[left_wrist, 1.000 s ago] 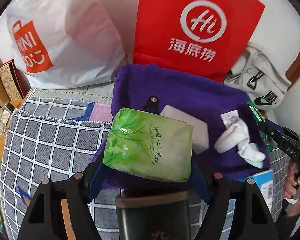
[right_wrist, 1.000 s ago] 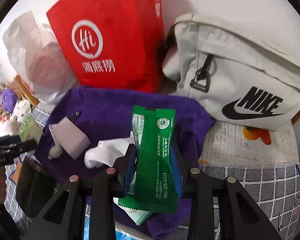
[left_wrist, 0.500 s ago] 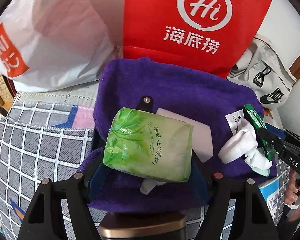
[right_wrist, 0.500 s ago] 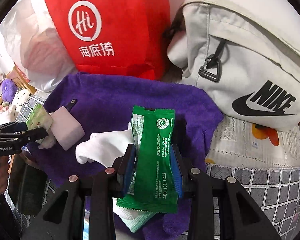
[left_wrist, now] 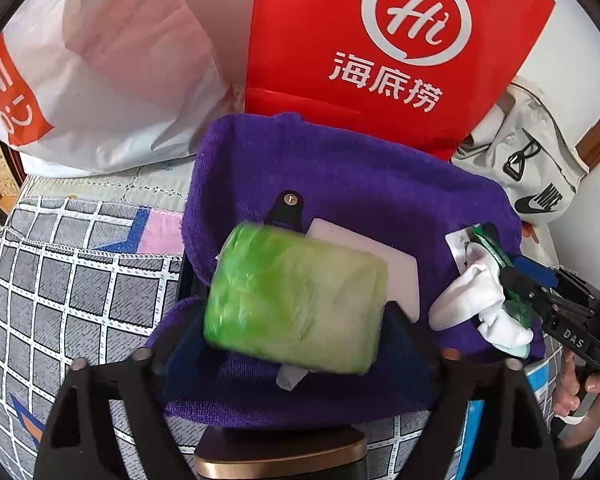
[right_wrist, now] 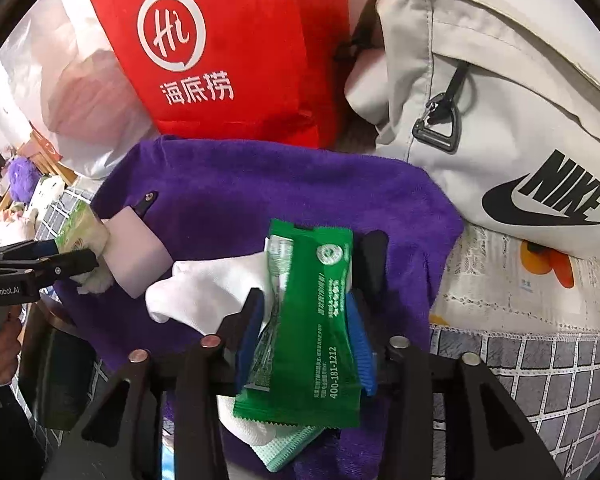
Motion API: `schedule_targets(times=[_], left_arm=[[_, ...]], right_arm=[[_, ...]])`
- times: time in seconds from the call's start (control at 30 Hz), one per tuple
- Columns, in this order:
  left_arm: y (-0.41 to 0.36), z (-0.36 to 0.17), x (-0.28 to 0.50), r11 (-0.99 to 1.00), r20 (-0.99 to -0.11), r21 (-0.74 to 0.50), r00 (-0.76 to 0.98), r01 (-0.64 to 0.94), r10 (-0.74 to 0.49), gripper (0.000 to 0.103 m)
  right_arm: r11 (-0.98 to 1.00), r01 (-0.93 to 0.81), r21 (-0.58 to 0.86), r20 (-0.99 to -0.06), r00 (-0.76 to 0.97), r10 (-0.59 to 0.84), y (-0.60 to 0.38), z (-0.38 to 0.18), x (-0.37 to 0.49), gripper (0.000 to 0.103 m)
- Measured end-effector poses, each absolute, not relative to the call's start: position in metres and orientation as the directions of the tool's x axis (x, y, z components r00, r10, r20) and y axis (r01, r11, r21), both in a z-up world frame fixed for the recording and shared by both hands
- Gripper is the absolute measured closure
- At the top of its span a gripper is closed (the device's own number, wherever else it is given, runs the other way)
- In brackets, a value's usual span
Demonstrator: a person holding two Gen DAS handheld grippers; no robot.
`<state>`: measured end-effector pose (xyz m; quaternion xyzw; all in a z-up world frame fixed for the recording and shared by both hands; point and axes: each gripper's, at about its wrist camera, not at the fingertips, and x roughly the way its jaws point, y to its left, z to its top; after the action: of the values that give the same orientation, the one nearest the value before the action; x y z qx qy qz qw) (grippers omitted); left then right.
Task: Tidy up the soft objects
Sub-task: 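Lower the green packet and tissue bag onto the towel and open both grippers, then move the right gripper to the white mesh bag while the left approaches the yellow Adidas bag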
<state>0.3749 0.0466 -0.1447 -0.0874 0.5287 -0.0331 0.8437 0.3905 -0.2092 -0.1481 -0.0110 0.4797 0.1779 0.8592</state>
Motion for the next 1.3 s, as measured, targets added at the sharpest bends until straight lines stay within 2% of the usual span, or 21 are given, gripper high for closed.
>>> schedule_targets(times=[0.07,0.1,0.33,0.63,0.87,1.03,1.3], left_arm=[[0.046,-0.143,0.373,0.982,-0.884,-0.186,0.442,-0.035,-0.152,0.016],[0.046,-0.142,0.372,0.981,-0.883,-0.189,0.443,-0.036,-0.154,0.016],[0.046,-0.127,0.359,0.985,-0.876,-0.169,0.465,-0.043,-0.130,0.016],[0.058,-0.093,0.315,0.978,-0.840,-0.184,0.532,-0.094,-0.107,0.016],[0.063,-0.060,0.252,0.976,-0.766,-0.206,0.632,-0.068,-0.118,0.016],[0.063,-0.042,0.210,0.984,-0.731,-0.159,0.680,-0.076,-0.066,0.016],[0.058,-0.062,0.157,0.979,-0.773,-0.193,0.624,-0.059,-0.115,0.016]], right_arm=[[0.935,-0.319,0.153,-0.818,0.491,0.301,-0.208,-0.145,0.389,0.037],[0.934,-0.323,0.151,-0.815,0.494,0.303,-0.208,-0.144,0.388,0.036],[0.930,-0.341,0.136,-0.793,0.525,0.309,-0.201,-0.129,0.379,0.036],[0.933,-0.299,0.202,-0.724,0.595,0.348,-0.220,-0.089,0.345,0.036],[0.936,-0.282,0.213,-0.683,0.641,0.349,-0.238,-0.062,0.286,0.036],[0.921,-0.289,0.261,-0.693,0.608,0.387,-0.241,-0.065,0.240,0.036],[0.924,-0.319,0.210,-0.731,0.577,0.365,-0.231,-0.088,0.158,0.036]])
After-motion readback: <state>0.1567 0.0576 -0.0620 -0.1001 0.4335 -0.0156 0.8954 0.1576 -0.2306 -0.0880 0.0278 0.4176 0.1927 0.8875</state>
